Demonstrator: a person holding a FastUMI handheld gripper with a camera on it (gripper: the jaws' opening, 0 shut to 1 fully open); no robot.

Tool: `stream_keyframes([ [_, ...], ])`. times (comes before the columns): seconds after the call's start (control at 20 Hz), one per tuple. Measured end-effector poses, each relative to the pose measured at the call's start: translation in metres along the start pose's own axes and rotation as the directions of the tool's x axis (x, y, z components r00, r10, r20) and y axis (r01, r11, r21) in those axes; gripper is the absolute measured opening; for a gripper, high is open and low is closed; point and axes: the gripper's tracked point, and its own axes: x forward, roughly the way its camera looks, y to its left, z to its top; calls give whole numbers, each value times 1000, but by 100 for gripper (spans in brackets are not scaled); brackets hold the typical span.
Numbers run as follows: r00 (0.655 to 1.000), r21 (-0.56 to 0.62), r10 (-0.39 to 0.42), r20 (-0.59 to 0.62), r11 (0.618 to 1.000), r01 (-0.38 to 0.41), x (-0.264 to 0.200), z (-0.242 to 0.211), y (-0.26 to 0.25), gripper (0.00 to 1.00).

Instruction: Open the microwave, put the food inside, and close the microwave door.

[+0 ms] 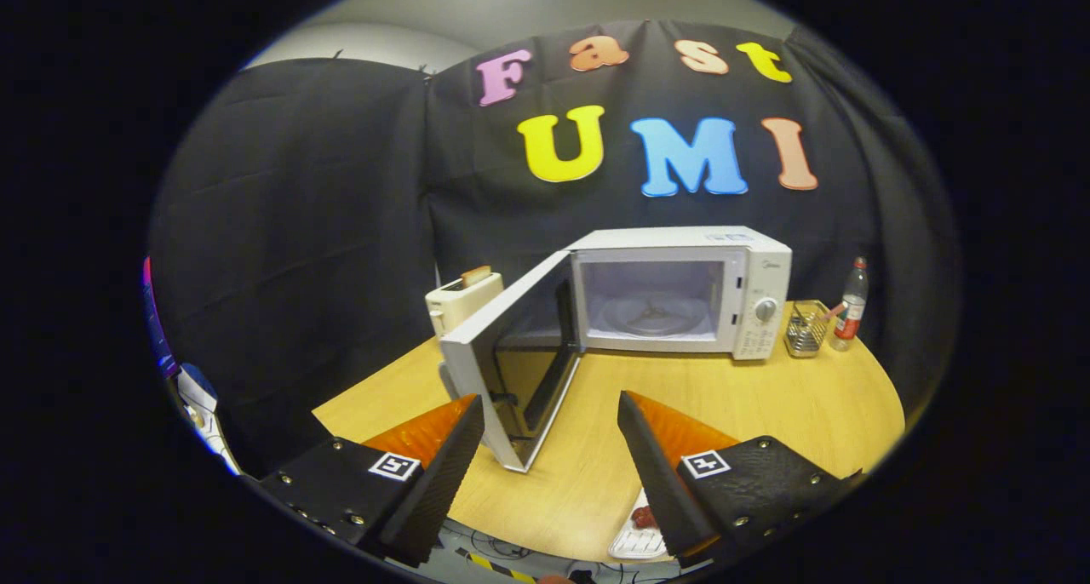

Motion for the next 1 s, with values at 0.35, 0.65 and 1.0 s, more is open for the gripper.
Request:
stream_keyframes([
  [0.35,980,122,-183,-81,974,192,-15,-29,-101,99],
  [0.65,951,240,-243,-189,928,284,-20,-76,-147,99],
  [1.0,931,368,-209,-300,875,315,-16,-128,-155,93],
])
